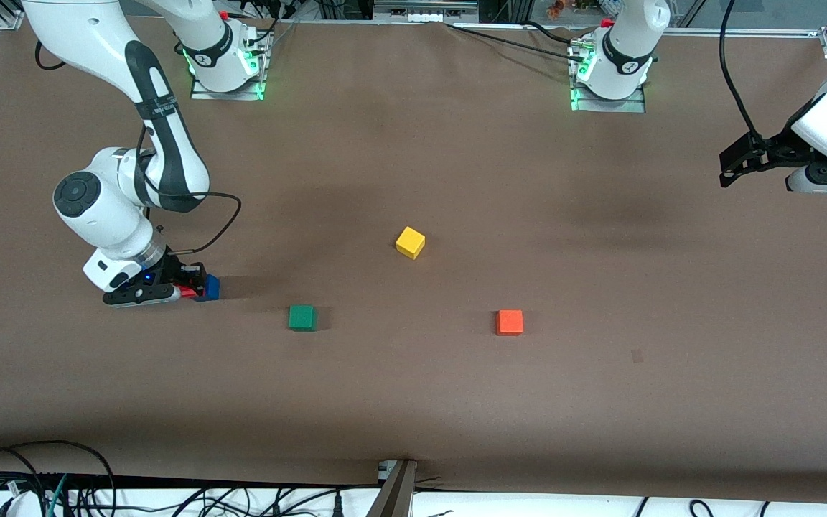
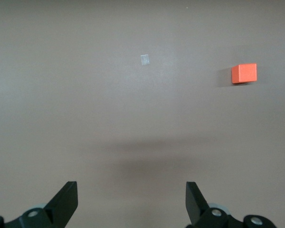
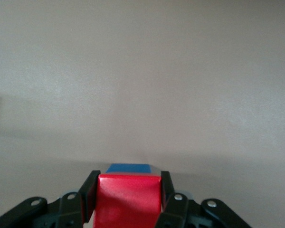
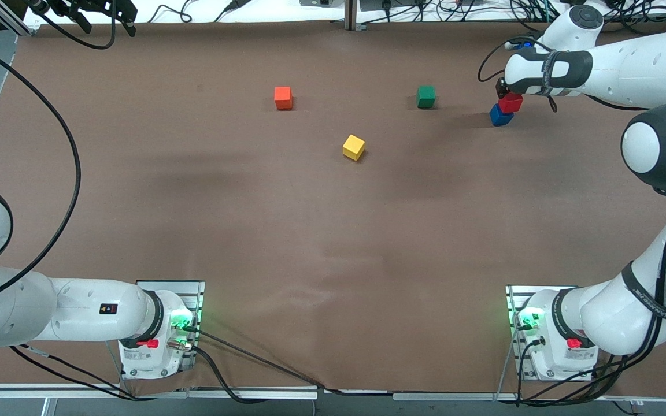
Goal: Pass red block to right arm, stack on blue
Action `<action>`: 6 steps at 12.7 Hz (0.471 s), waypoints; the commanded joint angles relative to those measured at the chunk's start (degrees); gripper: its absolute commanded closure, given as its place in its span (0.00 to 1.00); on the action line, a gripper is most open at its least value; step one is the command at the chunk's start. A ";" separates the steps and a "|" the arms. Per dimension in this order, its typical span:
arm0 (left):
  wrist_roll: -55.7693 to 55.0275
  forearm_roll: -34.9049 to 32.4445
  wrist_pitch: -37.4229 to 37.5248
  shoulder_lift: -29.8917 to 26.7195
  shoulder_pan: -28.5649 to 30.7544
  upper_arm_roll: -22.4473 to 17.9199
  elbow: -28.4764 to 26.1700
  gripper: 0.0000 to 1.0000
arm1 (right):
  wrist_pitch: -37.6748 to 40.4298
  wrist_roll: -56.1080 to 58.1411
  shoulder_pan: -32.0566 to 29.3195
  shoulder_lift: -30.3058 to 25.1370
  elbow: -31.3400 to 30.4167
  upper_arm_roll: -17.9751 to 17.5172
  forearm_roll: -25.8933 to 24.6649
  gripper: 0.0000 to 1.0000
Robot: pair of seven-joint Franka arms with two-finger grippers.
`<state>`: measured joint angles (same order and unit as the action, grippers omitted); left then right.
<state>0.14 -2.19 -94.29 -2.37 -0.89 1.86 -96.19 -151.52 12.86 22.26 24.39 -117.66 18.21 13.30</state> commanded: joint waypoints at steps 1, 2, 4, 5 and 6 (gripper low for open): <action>-0.93 -0.71 0.60 0.00 -0.34 0.08 0.39 0.00 | -1.06 -0.82 -0.11 -0.57 -0.91 -0.37 0.41 1.00; -0.93 -0.71 1.12 0.00 -0.26 0.08 0.47 0.00 | -1.06 -0.82 -0.11 -0.57 -0.99 -0.37 0.41 1.00; -0.93 -0.71 2.00 0.09 -0.34 0.17 1.18 0.00 | -1.06 -0.82 -0.03 -0.57 -0.99 -0.37 0.41 1.00; -0.93 -0.71 2.01 0.09 -0.34 0.17 1.18 0.00 | -1.06 -0.82 -0.02 -0.57 -0.99 -0.37 0.41 1.00; -0.93 -0.63 2.01 0.09 -0.34 0.17 1.18 0.00 | -1.06 -0.82 0.06 -0.57 -0.99 -0.46 0.41 1.00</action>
<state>0.10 -2.19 -93.51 -2.37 -0.89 1.90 -96.09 -151.52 12.67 22.27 24.43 -117.71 18.13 13.31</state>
